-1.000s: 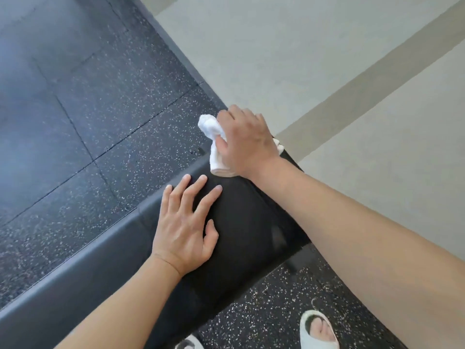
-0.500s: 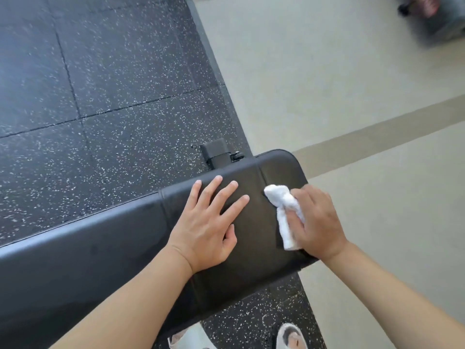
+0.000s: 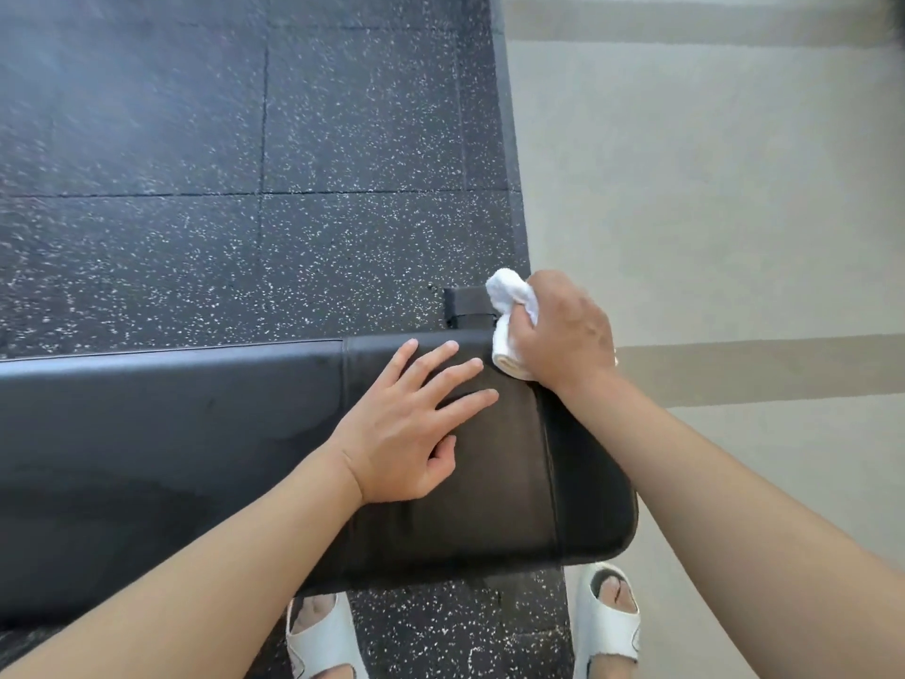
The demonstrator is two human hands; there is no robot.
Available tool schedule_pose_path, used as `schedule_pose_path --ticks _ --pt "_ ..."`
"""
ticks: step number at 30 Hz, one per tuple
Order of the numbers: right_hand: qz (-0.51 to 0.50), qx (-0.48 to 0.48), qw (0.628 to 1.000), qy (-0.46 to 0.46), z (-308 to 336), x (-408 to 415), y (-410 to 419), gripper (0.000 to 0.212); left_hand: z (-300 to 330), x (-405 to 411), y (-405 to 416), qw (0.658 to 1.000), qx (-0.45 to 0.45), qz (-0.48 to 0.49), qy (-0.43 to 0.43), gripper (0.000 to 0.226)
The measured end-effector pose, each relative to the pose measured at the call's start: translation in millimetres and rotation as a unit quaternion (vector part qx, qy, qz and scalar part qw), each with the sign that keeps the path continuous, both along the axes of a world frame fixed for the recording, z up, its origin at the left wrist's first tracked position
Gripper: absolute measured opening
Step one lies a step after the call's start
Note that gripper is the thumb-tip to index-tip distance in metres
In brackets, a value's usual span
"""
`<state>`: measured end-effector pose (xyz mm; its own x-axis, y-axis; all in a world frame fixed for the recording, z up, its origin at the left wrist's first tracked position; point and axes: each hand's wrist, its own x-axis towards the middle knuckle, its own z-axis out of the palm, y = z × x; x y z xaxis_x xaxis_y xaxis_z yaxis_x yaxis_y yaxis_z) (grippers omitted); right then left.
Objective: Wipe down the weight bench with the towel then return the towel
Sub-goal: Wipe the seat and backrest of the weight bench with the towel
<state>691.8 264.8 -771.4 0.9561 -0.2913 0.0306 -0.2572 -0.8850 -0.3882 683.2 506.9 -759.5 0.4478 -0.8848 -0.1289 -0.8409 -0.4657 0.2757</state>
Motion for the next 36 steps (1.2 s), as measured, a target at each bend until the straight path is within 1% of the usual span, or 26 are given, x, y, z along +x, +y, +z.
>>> schedule_pose_path --ticks 2,4,6,8,9,10,11,12,13,14,16,19,21,23,24,25,26,28,30,31,32,33,34,36 --pt "0.024 0.008 0.999 -0.028 1 -19 -2 0.018 5 -2 -7 0.999 -0.006 0.035 0.025 0.062" --pt "0.063 0.026 0.996 -0.065 4 -48 -4 0.019 13 -7 -23 0.992 -0.055 0.100 0.053 0.048" --pt "0.099 0.035 0.992 -0.075 7 -82 -6 0.017 18 -3 -43 0.982 -0.096 0.153 0.059 0.037" --pt "0.115 0.042 0.991 -0.058 8 -115 -9 0.016 18 14 -66 0.973 -0.072 0.206 0.071 0.032" --pt "0.114 0.050 0.991 -0.048 7 -131 -11 0.014 15 26 -77 0.960 -0.046 0.261 0.097 0.027" --pt "0.107 0.062 0.992 -0.039 6 -144 -14 0.014 14 37 -90 0.937 -0.020 0.326 0.125 0.023" --pt "0.096 0.077 0.992 -0.033 4 -156 -17 0.014 11 46 -103 0.908 0.012 0.390 0.151 0.021" --pt "0.081 0.096 0.992 -0.031 2 -165 -20 0.015 6 51 -114 0.884 0.046 0.437 0.156 0.026" --pt "0.061 0.117 0.991 -0.032 1 -173 -23 0.017 2 50 -123 0.873 0.076 0.463 0.131 0.034" --pt "0.039 0.138 0.989 -0.035 0 -178 -25 0.020 -1 47 -129 0.867 0.086 0.481 0.094 0.041" --pt "-0.003 0.178 0.983 -0.039 -4 -180 -26 0.024 -5 41 -133 0.855 0.057 0.512 0.049 0.043" --pt "-0.049 0.218 0.974 -0.045 -5 -160 -30 0.024 -6 42 -131 0.853 0.049 0.518 0.046 0.037" --pt "-0.092 0.252 0.962 -0.053 -4 -131 -39 0.019 -8 45 -133 0.854 0.054 0.515 0.044 0.034" --pt "-0.134 0.332 0.932 -0.055 0 -91 -53 0.012 -11 45 -132 0.856 0.060 0.511 0.043 0.031" --pt "-0.136 0.374 0.917 -0.043 2 -69 -60 0.010 -13 45 -130 0.859 0.058 0.508 0.041 0.031" --pt "-0.121 0.402 0.908 -0.011 2 -47 -67 0.010 -15 46 -128 0.860 0.057 0.506 0.040 0.031" --pt "-0.091 0.412 0.905 0.042 -1 -24 -74 0.011 -18 46 -127 0.861 0.058 0.504 0.039 0.032" --pt "-0.011 0.410 0.894 0.180 -12 19 -81 0.013 -21 48 -127 0.864 0.064 0.499 0.035 0.034" --pt "0.065 0.400 0.866 0.293 -20 53 -77 0.014 -23 49 -127 0.871 0.064 0.486 0.030 0.032" --pt "0.096 0.395 0.853 0.327 -23 63 -73 0.016 -23 49 -126 0.874 0.062 0.481 0.028 0.030" --pt "0.115 0.396 0.844 0.343 -25 69 -70 0.017 -23 50 -126 0.876 0.061 0.478 0.026 0.028" --pt "0.120 0.402 0.841 0.340 -25 69 -69 0.016 -23 50 -126 0.877 0.061 0.476 0.025 0.026" --pt "0.110 0.418 0.842 0.321 -22 64 -72 0.016 -24 50 -126 0.878 0.062 0.474 0.025 0.025" --pt "0.055 0.477 0.835 0.267 -16 39 -87 0.015 -23 50 -126 0.880 0.064 0.469 0.028 0.024"
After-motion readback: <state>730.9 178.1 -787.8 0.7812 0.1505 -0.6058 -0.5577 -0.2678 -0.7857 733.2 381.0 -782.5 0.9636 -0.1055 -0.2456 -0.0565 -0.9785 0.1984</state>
